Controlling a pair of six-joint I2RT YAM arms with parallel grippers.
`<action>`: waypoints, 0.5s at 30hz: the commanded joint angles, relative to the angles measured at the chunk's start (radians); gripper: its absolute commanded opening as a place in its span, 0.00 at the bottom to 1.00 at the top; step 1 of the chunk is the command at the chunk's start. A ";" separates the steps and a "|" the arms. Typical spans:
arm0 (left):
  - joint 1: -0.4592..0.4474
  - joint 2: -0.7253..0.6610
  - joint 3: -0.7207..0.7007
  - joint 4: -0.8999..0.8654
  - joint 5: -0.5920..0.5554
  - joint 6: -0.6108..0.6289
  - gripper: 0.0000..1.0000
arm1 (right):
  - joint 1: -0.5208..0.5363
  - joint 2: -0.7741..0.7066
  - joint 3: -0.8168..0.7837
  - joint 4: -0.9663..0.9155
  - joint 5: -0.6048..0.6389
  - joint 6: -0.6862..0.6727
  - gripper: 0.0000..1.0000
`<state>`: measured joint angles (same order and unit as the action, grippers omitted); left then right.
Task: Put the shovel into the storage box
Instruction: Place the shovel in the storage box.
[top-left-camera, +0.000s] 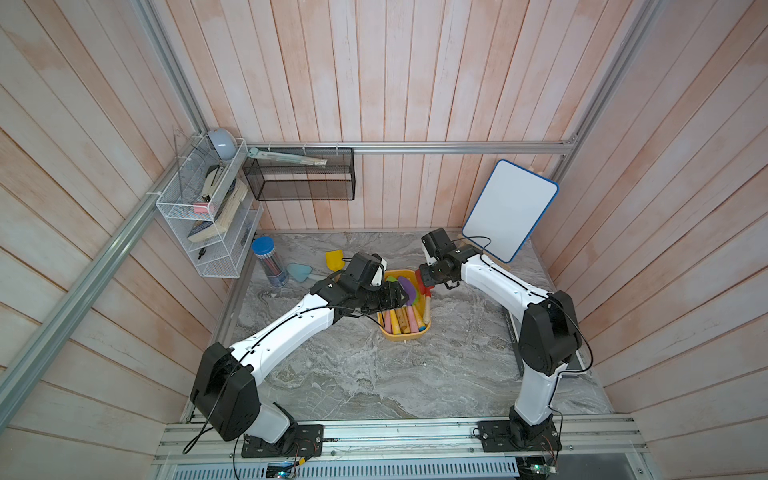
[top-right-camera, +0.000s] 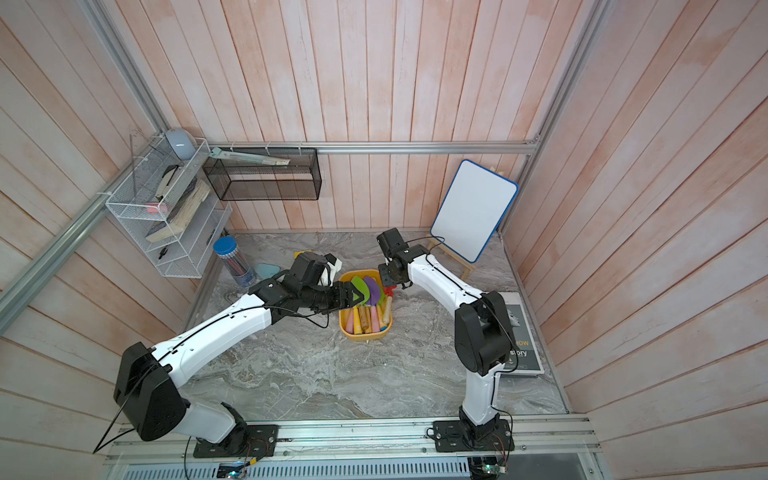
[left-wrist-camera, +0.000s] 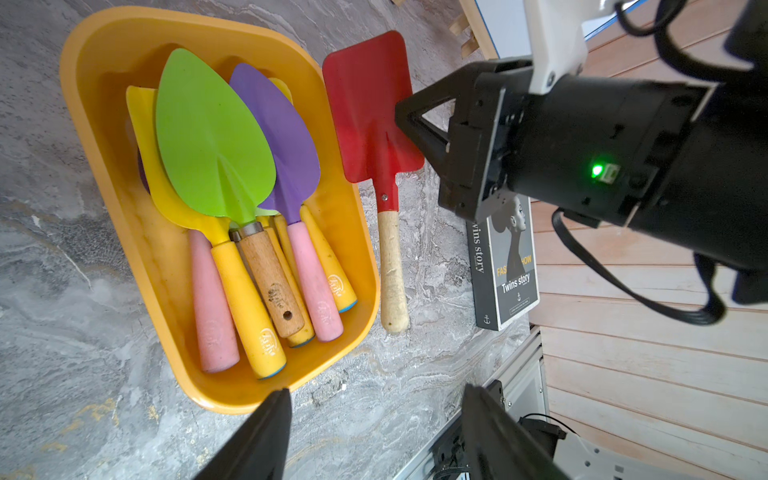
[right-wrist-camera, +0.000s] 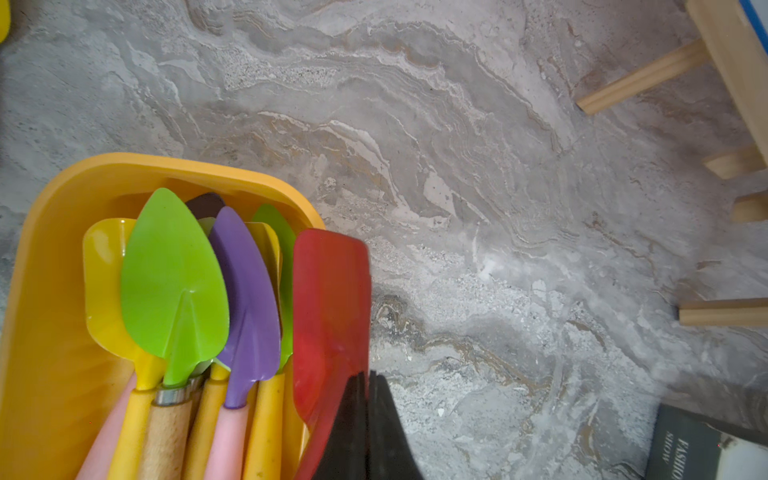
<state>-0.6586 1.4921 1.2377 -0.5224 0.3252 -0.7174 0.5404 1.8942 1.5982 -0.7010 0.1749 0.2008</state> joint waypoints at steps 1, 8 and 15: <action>-0.004 -0.020 -0.018 0.018 0.003 0.025 0.70 | 0.018 0.036 0.049 -0.051 0.048 -0.018 0.00; -0.004 -0.024 -0.019 0.007 -0.004 0.033 0.70 | 0.055 0.112 0.134 -0.102 0.099 -0.018 0.00; -0.001 -0.036 -0.024 0.001 -0.011 0.039 0.70 | 0.081 0.150 0.184 -0.144 0.163 -0.011 0.00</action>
<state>-0.6586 1.4837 1.2278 -0.5247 0.3244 -0.6991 0.6113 2.0285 1.7428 -0.7963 0.2802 0.1886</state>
